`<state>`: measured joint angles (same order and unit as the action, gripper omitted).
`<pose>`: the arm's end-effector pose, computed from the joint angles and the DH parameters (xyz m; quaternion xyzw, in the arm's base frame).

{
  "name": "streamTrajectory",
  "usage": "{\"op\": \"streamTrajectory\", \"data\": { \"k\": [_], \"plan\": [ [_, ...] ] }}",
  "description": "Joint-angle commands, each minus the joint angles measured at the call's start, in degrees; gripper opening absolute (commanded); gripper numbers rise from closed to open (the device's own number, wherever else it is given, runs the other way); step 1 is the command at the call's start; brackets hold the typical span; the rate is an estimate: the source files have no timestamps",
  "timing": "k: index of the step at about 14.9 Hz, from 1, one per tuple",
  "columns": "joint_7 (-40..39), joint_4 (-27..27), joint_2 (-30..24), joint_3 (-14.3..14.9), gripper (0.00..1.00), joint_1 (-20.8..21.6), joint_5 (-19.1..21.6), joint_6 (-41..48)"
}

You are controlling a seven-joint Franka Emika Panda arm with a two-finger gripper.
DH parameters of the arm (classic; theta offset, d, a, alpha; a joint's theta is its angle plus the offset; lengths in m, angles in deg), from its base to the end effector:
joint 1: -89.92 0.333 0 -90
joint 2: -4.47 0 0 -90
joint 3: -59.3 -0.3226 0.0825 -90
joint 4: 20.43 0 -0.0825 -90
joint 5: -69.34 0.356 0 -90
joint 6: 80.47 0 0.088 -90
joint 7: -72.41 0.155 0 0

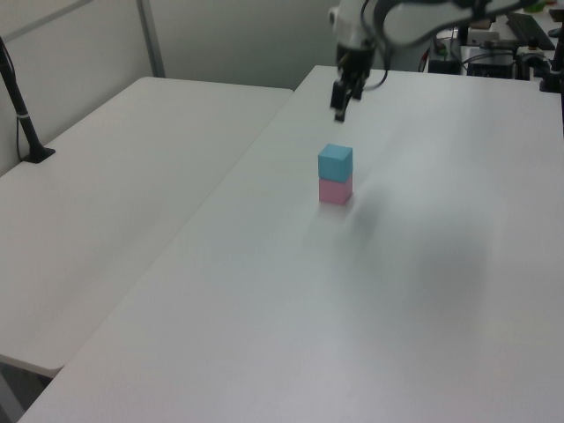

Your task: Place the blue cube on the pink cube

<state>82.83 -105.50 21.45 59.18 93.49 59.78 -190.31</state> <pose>0.6469 0.0223 0.4837 0.9939 -0.0356 0.0770 0.0709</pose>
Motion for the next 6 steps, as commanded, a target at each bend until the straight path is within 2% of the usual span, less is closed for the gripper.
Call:
{"op": "streamTrajectory", "data": {
  "k": [1,6],
  "plan": [
    [-0.2,-3.5,-8.1,-0.1,1.00,-1.2,0.9,10.1],
    [-1.0,-4.0,-11.1,-0.2,1.00,-3.7,4.9,14.1]
  ]
}}
